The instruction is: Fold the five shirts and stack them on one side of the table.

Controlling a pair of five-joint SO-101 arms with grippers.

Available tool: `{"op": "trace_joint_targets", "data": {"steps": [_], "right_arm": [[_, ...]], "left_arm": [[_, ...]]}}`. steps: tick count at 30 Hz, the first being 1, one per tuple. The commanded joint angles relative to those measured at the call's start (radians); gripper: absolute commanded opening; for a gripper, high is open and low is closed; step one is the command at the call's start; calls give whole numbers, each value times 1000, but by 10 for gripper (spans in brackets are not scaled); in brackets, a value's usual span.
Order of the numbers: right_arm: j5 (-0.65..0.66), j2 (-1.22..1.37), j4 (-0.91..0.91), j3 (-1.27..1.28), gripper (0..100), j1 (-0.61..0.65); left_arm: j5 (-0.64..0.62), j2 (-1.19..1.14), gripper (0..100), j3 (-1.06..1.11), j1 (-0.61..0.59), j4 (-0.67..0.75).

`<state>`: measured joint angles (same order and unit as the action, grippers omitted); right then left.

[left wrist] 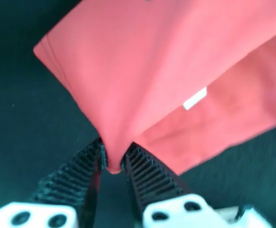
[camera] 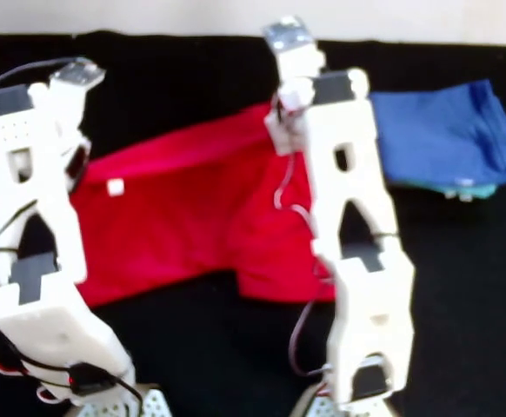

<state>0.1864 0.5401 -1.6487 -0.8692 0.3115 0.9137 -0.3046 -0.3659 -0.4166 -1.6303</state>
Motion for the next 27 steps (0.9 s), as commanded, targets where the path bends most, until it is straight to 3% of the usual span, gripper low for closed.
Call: {"op": "trace_joint_targets", "data": {"steps": [1, 7, 11, 16, 27], "right_arm": [[-9, -111, -81, -12, 6, -12], [-9, -205, -114, -1, 6, -35], [-11, -257, -116, 79, 6, -56], [-8, -380, -108, 383, 6, -54], [34, -745, 145, 1010, 6, -68]], "left_arm": [[84, 8, 8, -64, -44, -94], [98, 45, 8, -53, -73, -129], [100, 147, 8, 87, -59, -130], [169, 268, 8, 334, -41, -106], [169, 367, 8, 634, -44, 69]]}}
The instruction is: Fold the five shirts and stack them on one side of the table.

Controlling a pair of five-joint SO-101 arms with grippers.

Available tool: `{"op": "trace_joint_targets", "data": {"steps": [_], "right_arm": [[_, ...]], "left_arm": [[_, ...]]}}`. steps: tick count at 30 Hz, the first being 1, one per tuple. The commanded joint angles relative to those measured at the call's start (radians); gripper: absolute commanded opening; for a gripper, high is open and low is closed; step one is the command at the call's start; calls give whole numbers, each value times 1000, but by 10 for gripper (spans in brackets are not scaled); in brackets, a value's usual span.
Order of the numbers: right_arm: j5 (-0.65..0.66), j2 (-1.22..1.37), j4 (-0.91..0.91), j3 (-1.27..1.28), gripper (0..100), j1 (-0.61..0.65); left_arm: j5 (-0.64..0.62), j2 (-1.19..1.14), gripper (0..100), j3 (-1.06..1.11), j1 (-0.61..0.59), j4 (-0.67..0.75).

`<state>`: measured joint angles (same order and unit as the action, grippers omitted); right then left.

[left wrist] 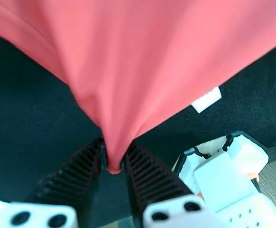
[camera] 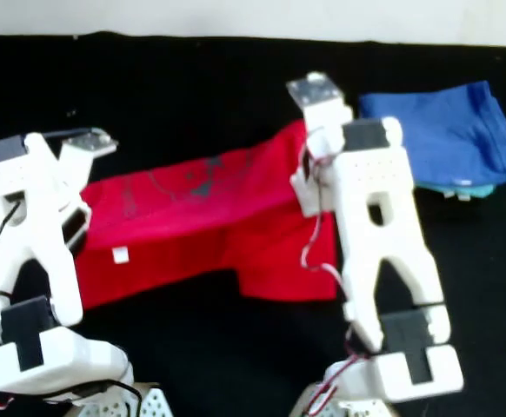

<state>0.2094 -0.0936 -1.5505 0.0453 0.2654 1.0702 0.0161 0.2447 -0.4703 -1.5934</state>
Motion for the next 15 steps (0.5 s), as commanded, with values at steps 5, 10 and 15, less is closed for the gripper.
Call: {"op": "trace_joint_targets", "data": {"steps": [5, 10, 15], "right_arm": [[12, -183, 54, 216, 6, -28], [12, -188, 140, 360, 6, -28], [12, -189, 166, 437, 6, -27]], "left_arm": [[12, 38, 8, 42, 8, 32], [12, 44, 8, 111, 27, 38], [14, 44, 8, 148, 28, 40]]}}
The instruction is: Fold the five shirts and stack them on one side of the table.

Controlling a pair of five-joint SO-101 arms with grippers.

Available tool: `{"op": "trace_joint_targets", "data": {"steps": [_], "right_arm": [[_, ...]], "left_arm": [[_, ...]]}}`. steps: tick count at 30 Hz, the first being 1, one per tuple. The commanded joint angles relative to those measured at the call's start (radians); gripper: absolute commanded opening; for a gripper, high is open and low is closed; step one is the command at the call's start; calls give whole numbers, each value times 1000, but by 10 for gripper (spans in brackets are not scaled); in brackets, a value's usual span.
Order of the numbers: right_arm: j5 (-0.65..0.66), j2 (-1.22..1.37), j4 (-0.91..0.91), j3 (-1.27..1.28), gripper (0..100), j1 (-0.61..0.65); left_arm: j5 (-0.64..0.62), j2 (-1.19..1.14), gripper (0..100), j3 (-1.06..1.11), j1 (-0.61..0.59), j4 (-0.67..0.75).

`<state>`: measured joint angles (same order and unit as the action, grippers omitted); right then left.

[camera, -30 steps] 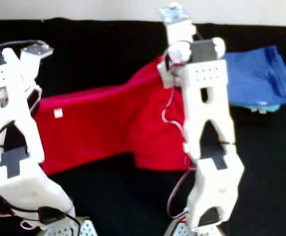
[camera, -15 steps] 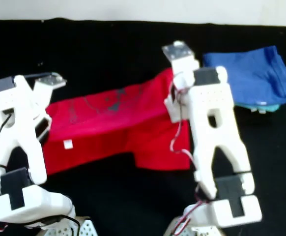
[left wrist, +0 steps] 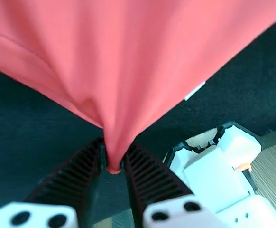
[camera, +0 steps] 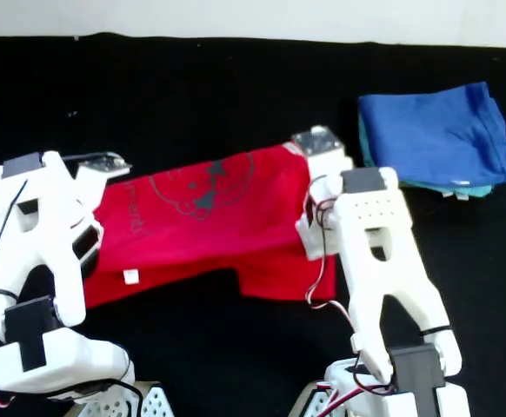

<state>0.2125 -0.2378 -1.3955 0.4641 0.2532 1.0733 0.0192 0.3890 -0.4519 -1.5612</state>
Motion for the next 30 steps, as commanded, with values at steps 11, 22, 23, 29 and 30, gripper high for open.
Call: {"op": "trace_joint_targets", "data": {"steps": [11, 22, 23, 29, 30], "right_arm": [[48, -45, 4, 31, 6, -15], [57, -48, -64, 27, 181, -8], [72, -48, -70, 16, 190, -8], [78, -48, -151, -140, 190, -8], [78, -48, -159, -183, 190, -8]], "left_arm": [[11, 33, 8, 7, 8, 64], [78, 44, 181, -38, -77, 57], [78, 44, 192, -58, -87, 57], [75, 44, 196, -242, -137, 46], [75, 44, 196, -275, -139, 38]]}}
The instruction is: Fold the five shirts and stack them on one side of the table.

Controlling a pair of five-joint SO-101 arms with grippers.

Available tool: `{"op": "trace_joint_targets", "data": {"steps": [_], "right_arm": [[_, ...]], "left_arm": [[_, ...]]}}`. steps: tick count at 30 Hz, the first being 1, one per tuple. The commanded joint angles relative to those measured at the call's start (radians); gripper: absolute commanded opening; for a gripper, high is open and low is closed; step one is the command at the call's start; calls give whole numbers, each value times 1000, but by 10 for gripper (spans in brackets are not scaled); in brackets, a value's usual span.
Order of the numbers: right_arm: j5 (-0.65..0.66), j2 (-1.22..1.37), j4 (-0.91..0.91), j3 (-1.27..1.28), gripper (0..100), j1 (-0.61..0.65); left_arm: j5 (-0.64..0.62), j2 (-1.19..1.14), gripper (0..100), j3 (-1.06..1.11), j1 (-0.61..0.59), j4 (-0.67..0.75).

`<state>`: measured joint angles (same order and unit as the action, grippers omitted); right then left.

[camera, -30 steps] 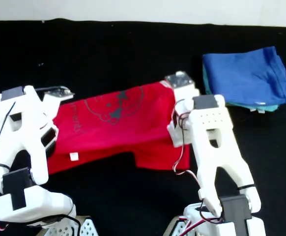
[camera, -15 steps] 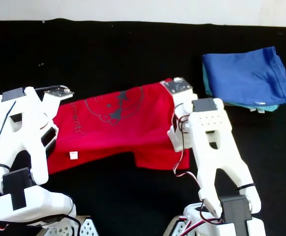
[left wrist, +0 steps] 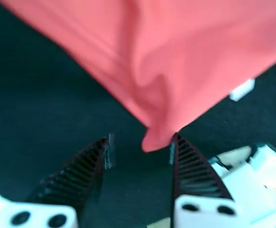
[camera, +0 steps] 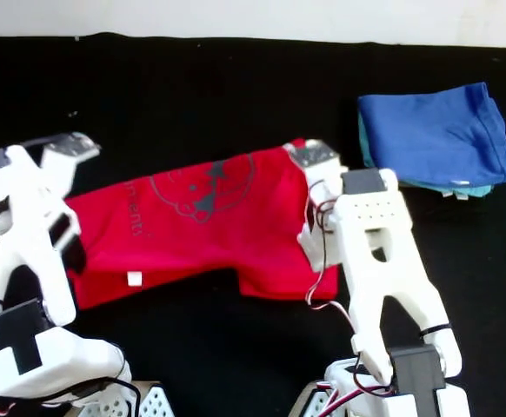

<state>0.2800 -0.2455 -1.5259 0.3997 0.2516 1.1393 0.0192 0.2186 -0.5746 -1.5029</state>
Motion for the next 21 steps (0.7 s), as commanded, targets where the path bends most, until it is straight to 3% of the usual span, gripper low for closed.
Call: {"op": "trace_joint_targets", "data": {"steps": [1, 4, 7, 14, 21], "right_arm": [[11, -39, -28, -160, 190, -10], [11, -28, 24, -262, 145, -8], [9, -7, 145, -291, 0, 16], [9, 194, 394, -294, 12, 87], [9, 392, 536, -346, 11, 102]], "left_arm": [[8, 41, 196, -136, -16, -25], [-17, 33, 173, -194, -5, -14], [-147, 16, 1, -186, 53, 54], [-390, -222, 8, -180, 148, 245], [-411, -475, 8, -335, 90, 284]]}}
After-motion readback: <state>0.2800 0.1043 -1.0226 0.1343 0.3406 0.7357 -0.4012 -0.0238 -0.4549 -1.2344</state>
